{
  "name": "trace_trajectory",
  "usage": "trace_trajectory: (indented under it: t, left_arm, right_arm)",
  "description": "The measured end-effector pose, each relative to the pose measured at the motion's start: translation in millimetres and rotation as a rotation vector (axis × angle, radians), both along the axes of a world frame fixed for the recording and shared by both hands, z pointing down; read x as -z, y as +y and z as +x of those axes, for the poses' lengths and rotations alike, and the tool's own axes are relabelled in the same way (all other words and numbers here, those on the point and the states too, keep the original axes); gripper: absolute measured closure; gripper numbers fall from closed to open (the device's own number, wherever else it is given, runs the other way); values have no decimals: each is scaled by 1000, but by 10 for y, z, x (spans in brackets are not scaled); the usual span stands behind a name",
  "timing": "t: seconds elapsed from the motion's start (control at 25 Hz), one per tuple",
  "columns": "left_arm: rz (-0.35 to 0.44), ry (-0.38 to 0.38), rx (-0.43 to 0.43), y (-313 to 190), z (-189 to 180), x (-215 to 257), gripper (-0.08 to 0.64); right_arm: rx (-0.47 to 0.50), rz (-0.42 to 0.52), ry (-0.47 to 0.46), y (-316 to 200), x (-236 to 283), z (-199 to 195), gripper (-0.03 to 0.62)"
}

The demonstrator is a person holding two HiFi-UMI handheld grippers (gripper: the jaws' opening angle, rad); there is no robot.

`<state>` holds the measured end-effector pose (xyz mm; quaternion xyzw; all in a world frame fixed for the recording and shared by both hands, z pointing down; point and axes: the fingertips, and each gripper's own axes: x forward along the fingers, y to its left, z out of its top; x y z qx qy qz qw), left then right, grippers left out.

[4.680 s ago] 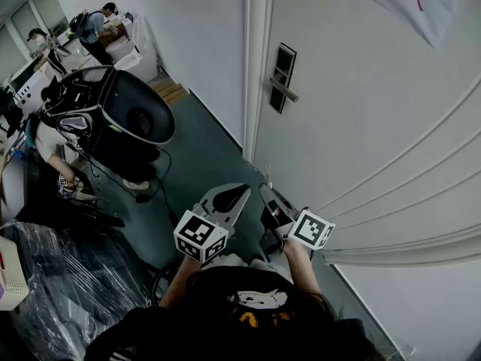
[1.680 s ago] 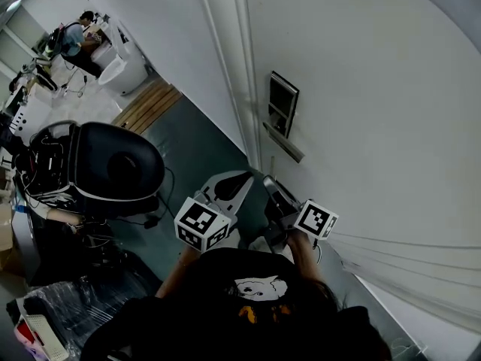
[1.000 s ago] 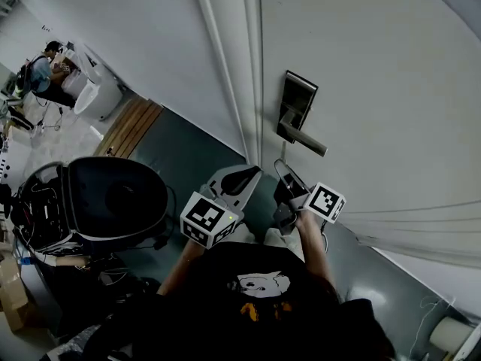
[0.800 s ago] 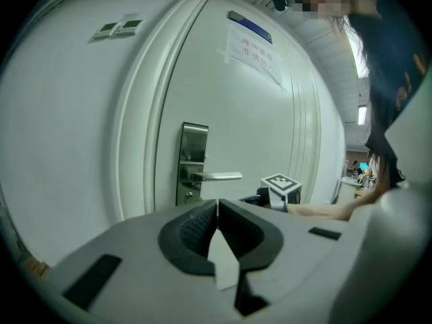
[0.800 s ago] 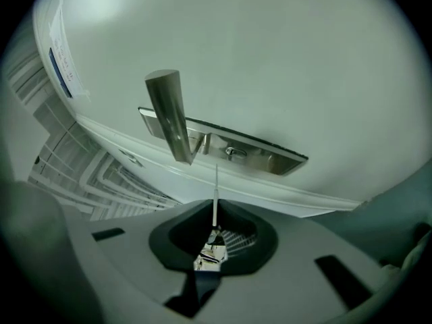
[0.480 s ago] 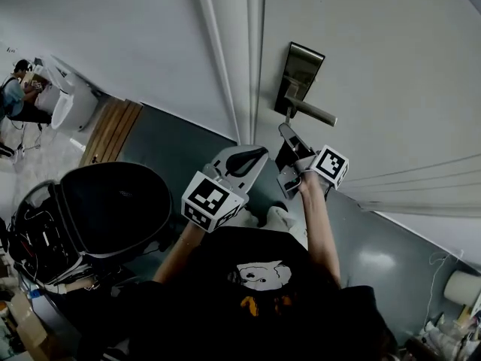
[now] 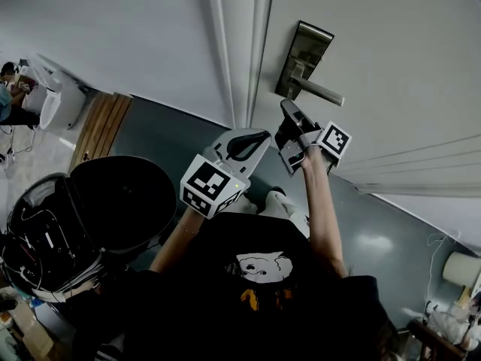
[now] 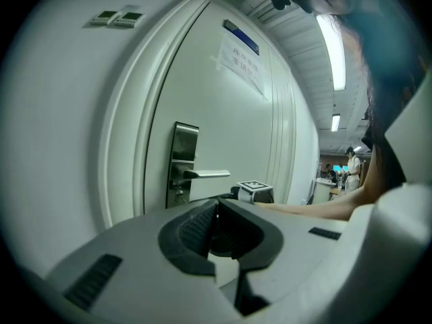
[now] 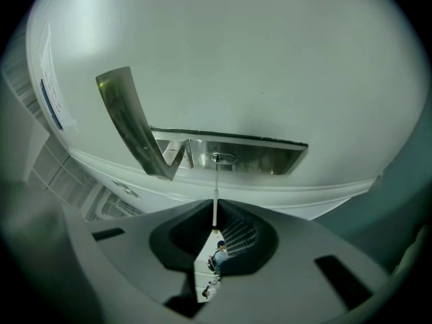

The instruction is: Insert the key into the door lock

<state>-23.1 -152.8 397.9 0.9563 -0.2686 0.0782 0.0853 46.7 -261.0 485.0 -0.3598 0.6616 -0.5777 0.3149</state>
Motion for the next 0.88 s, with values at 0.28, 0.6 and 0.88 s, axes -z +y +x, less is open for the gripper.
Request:
trace_trajectory:
  t: [0.28,0.6,0.88]
  left_arm:
    - [3,12,-13,-64,11,-32,546]
    - [-7,12,-8,-161,-33,-111,546]
    - [-7,16,-1,-202,-39,-96,546]
  right_arm:
    - [-36,7,-45,-124,-21,81,572]
    - [-69,-6,-88,-269,-113,181,572]
    - [-70,-9,-115,-314,-94,188,572]
